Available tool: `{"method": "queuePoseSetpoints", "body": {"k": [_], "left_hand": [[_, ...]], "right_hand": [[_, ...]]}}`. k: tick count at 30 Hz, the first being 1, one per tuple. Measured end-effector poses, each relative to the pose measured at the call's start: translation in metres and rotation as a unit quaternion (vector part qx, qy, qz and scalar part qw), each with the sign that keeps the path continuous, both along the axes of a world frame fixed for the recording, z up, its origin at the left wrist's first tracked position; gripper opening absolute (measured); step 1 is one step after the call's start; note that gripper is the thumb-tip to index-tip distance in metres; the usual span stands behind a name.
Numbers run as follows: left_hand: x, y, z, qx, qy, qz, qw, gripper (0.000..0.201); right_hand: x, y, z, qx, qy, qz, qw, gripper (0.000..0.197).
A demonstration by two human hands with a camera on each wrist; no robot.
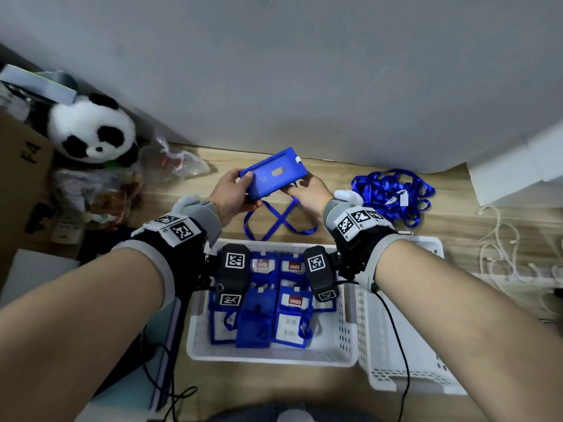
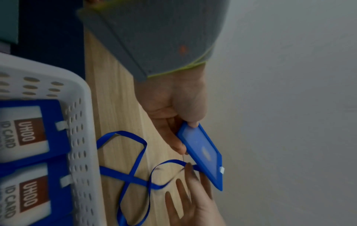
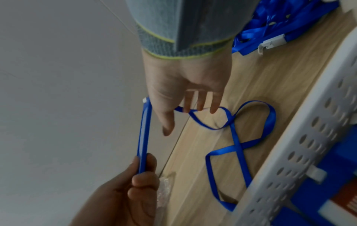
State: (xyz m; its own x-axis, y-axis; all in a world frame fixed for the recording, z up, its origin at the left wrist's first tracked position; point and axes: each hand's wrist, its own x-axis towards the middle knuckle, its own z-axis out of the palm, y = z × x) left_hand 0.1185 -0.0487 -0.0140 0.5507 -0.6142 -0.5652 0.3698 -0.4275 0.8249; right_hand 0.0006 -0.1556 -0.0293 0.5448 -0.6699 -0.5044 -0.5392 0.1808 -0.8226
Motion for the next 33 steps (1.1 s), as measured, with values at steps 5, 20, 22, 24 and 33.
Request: {"method": "queuePoseSetpoints", "body": {"k": [5, 20, 22, 24, 33], "left_hand": [[-0.013, 0.007, 0.024, -0.071, 0.002, 0.002, 0.997, 0.021], [-0.044, 0.041, 0.071, -0.043, -0.092, -0.151, 0.983, 0.019], [-0.043, 0.046, 0.078, -0.051, -0.071, -0.190, 0.978, 0.022], [-0.042, 0.052, 0.082, -0.055, -0.054, -0.222, 0.972, 0.023], [-0.055, 0.050, 0.081, -0.146, 0.020, -0.074, 0.986, 0.018]], "right_hand": [[-0.010, 0.012, 0.024, -0.020, -0.007, 0.035, 0.999, 0.023], [-0.057, 0.009, 0.098, -0.141, -0.053, 0.092, 0.984, 0.035], [-0.066, 0.005, 0.100, -0.131, -0.044, 0.104, 0.985, 0.032], [-0.072, 0.005, 0.100, -0.103, -0.045, 0.123, 0.986, 0.030], [-0.083, 0.042, 0.081, -0.012, 0.013, 0.155, 0.988, 0.034]]}}
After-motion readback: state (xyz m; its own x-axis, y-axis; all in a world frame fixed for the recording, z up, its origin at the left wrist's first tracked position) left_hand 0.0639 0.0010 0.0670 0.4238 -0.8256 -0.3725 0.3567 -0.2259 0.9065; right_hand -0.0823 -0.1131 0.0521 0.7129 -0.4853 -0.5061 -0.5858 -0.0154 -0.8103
